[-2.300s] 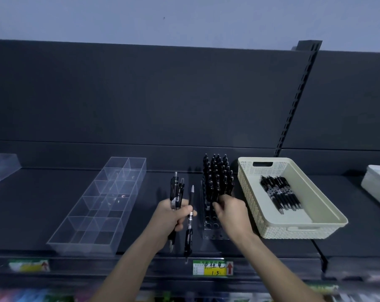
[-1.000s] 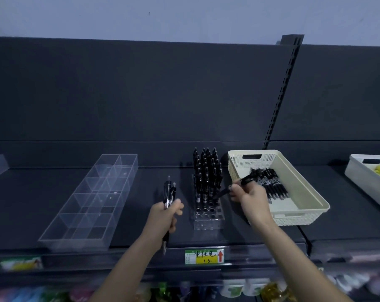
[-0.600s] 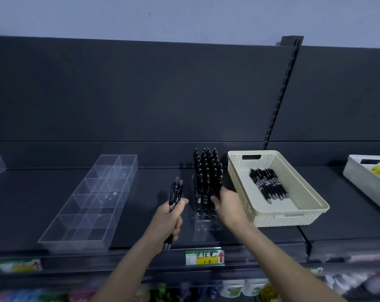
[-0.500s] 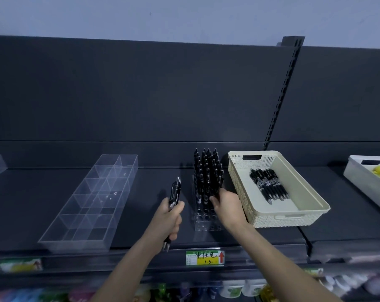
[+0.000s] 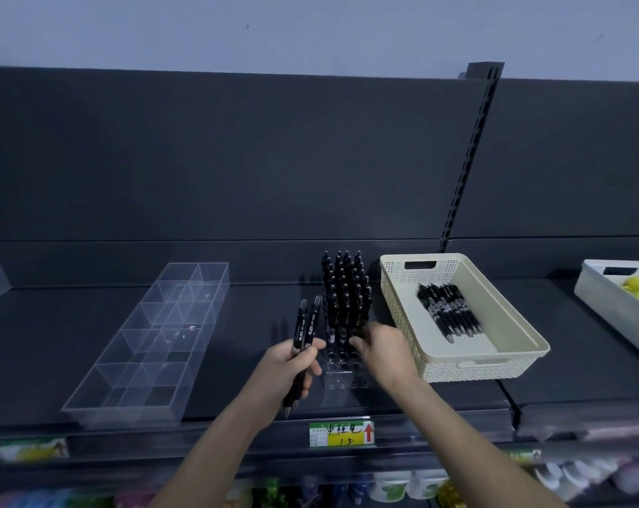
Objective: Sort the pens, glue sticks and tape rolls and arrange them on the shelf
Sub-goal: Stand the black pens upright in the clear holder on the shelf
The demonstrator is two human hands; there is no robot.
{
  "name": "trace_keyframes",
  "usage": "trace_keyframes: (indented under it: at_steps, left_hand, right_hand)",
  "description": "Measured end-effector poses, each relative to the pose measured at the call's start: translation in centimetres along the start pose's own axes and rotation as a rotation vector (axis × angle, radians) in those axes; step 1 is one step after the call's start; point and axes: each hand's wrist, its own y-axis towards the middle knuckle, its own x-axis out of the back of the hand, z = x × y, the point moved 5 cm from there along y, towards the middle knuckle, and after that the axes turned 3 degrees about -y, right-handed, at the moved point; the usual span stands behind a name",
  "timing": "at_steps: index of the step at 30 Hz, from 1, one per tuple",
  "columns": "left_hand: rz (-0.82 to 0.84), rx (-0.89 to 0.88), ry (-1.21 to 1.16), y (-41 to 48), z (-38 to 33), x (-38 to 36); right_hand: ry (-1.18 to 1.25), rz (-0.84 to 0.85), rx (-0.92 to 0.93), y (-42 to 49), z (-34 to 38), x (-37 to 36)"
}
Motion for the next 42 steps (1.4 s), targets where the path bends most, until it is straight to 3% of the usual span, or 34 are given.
trace_keyframes:
  at_steps: [4,7,10,15,18,20,27,35,42]
  left_hand:
    - [0.047,0.011,0.016,0.5,-0.1,-1.1]
    - [0.096,0.015,0.007,0.9,-0.2,-2.5]
    - [0.158,-0.01,0.081,0.9,-0.7,-4.2]
    - [0.047,0.019,0.125,1.2,-0.7,-3.7]
    - [-0.048,0.024,0.172,1.2,-0.5,-1.9]
    - [-0.08,0.039,0.162,1.2,-0.2,-1.5]
    - [-0.107,-0.06,0.148,0.8,-0.6,-1.3]
    - [-0.173,-0.106,0.121,0.8,0.1,0.0]
    - [-0.26,-0.203,0.161,0.7,-0.4,0.7]
  right_hand:
    - [0.344,-0.098,-0.015,-1.3,-0.6,1.8]
    - [0.658,0.041,0.035,-2.0,0.9,2.8]
    - [0.738,0.15,0.054,-2.0,1.6,2.5]
    - [0.728,0.023,-0.049,-1.0,-1.0,3.7]
    - [0.535,-0.189,-0.049,0.1,-2.8,5.8]
    - [0.43,-0.229,-0.02,0.5,-2.8,5.9]
    - [0.183,-0.207,0.163,0.7,-0.1,4.7]
    - [0.008,-0.099,0.148,0.2,-0.1,2.5]
    - [-0.03,-0.127,0.1,0.2,0.2,1.8]
